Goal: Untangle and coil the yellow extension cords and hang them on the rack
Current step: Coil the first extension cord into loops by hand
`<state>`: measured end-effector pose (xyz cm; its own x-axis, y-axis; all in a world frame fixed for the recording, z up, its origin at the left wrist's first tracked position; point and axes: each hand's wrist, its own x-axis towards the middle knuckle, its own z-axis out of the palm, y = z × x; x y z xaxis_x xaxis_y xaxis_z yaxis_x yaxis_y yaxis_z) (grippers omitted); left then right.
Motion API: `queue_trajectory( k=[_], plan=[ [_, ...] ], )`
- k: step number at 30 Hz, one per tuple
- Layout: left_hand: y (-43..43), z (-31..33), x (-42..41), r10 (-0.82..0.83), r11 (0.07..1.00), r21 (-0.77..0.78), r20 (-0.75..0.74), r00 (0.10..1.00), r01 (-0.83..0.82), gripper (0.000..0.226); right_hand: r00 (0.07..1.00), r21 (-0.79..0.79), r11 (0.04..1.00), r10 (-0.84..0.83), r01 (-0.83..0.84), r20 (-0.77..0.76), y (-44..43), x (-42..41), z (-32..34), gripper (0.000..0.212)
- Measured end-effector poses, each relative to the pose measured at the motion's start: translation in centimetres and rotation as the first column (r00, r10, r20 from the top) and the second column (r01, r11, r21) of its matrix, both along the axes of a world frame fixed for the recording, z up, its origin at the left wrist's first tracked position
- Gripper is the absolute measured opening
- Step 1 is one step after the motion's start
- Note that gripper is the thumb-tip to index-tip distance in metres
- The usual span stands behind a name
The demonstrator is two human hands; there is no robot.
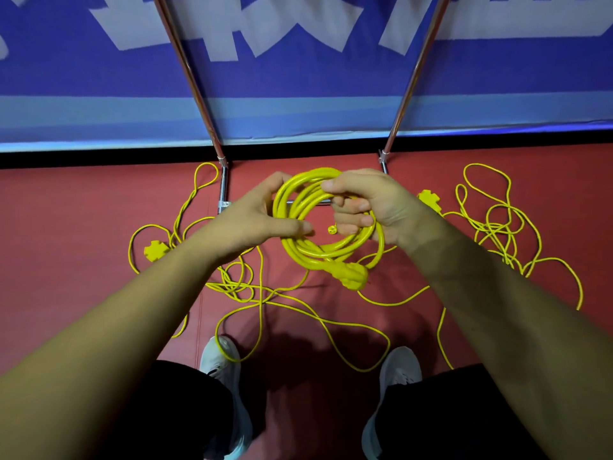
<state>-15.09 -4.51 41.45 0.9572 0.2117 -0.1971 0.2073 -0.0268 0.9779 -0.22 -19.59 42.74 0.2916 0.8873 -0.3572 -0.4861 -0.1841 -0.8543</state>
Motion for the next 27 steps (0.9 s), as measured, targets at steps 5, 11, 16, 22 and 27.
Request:
queue_trajectory(
  k=[5,11,16,22,27],
  plan=[
    [0.0,1.0,0.3,-0.038,0.982,0.181,-0.062,0.997,0.048,0.034,0.984,-0.178,0.972,0.166,-0.153,0.064,0.5,-0.5,-0.4,0.033],
    [-0.4,1.7,0.2,-0.052,0.989,0.137,-0.047,0.998,0.058,0.011,0.966,-0.072,0.970,0.237,-0.230,0.107,-0.1,0.2,-0.3,0.005],
    [-0.4,1.2,0.7,0.163,0.974,-0.180,0.145,0.976,-0.136,0.021,0.962,0.079,0.961,0.260,-0.266,0.080,-1.1,1.4,-0.7,0.030],
    [-0.1,1.1,1.2,0.371,0.859,-0.445,0.202,0.906,-0.252,0.015,0.989,0.213,0.970,0.131,-0.113,-0.072,-0.2,0.4,-2.2,0.030],
    [0.2,0.5,1.2,0.288,0.877,-0.425,0.095,0.953,-0.223,0.010,0.998,0.112,0.992,-0.047,0.052,-0.041,0.5,-0.2,-2.0,0.012]
  ],
)
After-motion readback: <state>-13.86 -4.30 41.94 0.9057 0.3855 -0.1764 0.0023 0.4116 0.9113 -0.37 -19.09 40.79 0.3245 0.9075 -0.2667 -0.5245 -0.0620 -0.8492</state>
